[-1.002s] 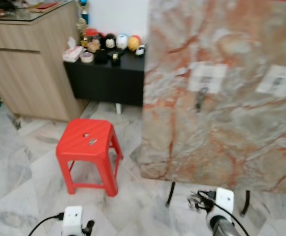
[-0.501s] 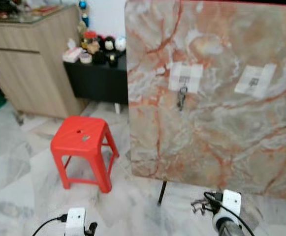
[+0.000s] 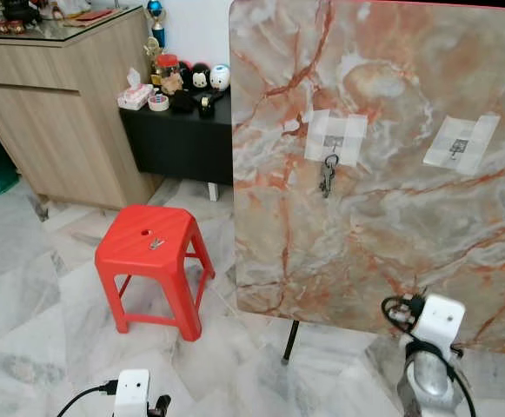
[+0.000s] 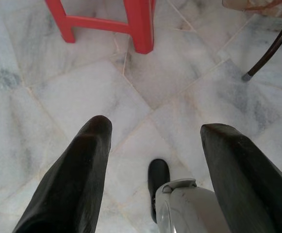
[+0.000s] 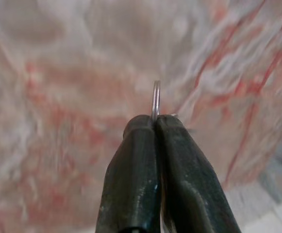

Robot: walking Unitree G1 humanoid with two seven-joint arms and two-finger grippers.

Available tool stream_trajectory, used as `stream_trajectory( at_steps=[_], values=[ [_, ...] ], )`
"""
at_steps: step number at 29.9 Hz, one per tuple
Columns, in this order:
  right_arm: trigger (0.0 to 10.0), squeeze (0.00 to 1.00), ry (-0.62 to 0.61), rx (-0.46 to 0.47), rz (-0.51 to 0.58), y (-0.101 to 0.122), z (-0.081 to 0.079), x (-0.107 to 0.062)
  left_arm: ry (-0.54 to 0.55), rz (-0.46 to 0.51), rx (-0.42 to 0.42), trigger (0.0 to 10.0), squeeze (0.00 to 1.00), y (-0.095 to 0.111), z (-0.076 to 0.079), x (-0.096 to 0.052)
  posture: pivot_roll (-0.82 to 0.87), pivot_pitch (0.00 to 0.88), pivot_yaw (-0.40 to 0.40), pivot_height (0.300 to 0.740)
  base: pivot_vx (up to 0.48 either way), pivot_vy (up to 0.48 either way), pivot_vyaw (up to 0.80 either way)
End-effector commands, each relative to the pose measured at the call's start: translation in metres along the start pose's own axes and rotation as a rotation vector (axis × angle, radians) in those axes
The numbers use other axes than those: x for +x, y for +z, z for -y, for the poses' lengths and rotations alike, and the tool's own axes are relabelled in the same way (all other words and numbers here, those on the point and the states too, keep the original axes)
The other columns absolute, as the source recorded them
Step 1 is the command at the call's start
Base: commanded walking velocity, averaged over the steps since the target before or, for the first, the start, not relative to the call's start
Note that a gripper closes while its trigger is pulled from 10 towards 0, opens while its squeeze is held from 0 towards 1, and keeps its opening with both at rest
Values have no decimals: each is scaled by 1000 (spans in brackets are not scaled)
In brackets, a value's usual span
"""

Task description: Hang keys on a hook

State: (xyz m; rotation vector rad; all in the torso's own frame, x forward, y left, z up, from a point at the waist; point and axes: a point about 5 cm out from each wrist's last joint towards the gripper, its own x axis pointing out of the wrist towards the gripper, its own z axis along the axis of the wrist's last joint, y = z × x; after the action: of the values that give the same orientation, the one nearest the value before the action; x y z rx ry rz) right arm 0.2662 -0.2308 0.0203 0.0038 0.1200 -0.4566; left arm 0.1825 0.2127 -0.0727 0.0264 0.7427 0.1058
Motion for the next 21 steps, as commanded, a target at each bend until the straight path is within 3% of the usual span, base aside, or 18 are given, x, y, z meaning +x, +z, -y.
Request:
stream_trajectory(
  at_steps=[1, 4, 7, 14, 21],
  values=[
    [10000, 0, 35, -18, 56, 8, -6, -5, 5, -36, 12, 10000, 0, -8, -2, -2, 75, 0, -50, 740, 0, 0, 0],
    [10000, 0, 120, -50, 130, 19, -13, -20, 9, -37, 11, 10000, 0, -8, -3, -3, 73, 0, -51, 740, 0, 0, 0],
    [10000, 0, 177, -106, 165, 29, -11, -34, 12, -42, 11, 10000, 0, -10, -5, -3, 44, 0, -37, 740, 0, 0, 0],
    [10000, 0, 197, -72, 176, 46, -16, -34, 4, -46, 20, 10000, 0, -8, -8, -2, 5, 0, -17, 740, 0, 0, 0],
    [10000, 0, 147, 6, 85, 46, -27, -26, 4, -37, 16, 10000, 0, -2, -7, 0, 25, 0, -19, 740, 0, 0, -60]
  ],
)
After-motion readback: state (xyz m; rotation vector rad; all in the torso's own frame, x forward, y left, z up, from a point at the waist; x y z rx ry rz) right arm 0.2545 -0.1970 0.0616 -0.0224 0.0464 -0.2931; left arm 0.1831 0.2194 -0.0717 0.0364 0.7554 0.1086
